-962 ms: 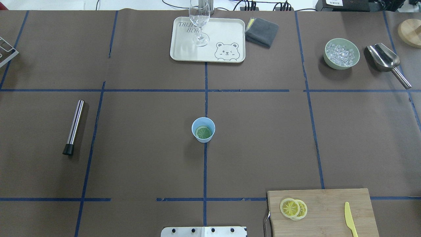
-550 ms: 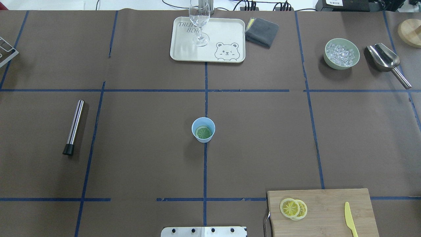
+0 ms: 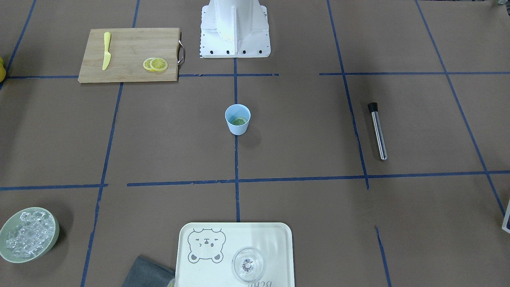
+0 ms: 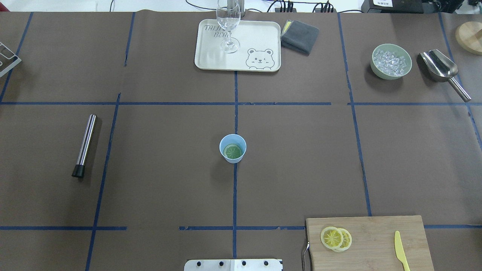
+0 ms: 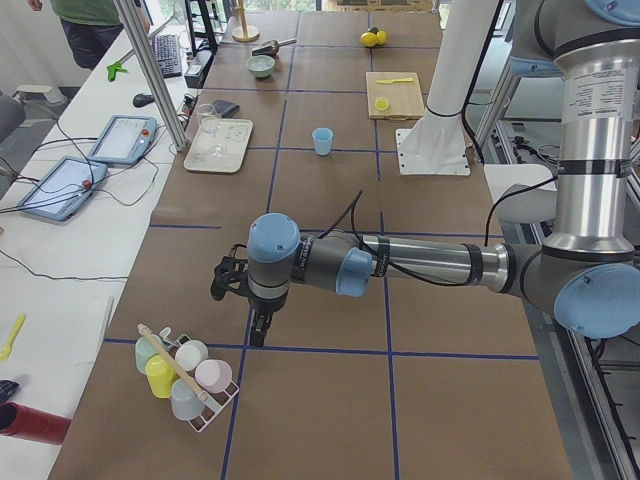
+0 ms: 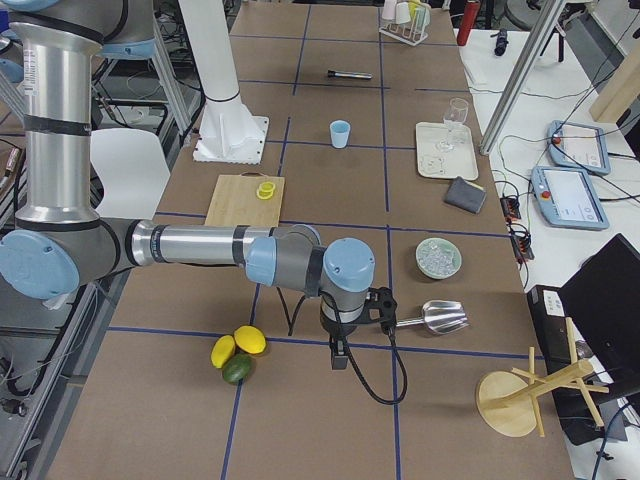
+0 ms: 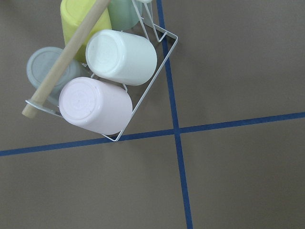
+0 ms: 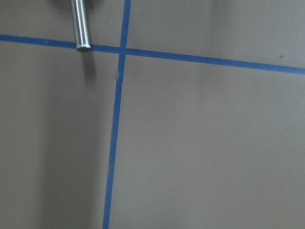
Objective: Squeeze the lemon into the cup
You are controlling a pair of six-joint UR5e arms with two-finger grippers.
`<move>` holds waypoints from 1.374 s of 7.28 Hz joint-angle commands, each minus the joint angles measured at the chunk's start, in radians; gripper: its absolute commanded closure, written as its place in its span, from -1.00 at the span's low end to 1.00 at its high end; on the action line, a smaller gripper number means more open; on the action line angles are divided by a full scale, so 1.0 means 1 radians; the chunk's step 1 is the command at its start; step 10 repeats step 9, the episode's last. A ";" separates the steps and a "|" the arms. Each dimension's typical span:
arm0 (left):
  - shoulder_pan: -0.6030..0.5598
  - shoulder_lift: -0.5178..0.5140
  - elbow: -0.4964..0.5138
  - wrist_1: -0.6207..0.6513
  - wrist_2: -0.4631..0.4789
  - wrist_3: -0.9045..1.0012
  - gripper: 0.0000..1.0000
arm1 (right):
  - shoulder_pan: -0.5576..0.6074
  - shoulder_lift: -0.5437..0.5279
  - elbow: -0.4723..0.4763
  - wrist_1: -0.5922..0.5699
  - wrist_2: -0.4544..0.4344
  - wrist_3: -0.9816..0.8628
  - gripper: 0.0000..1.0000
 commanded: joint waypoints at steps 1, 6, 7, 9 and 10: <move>0.003 0.015 -0.001 0.008 0.002 0.002 -1.00 | 0.000 0.000 0.000 0.000 0.000 0.000 -1.00; 0.007 0.016 -0.014 0.002 0.002 0.000 -1.00 | -0.002 0.002 0.000 0.000 0.000 0.002 -1.00; 0.005 0.016 -0.014 0.002 0.002 0.000 -1.00 | 0.000 0.002 0.000 0.000 0.002 0.002 -1.00; 0.005 0.016 -0.016 0.001 0.001 0.000 -1.00 | 0.000 0.002 0.000 0.000 0.002 0.003 -1.00; 0.005 0.016 -0.016 0.001 0.001 0.000 -1.00 | 0.000 0.002 0.000 0.000 0.002 0.003 -1.00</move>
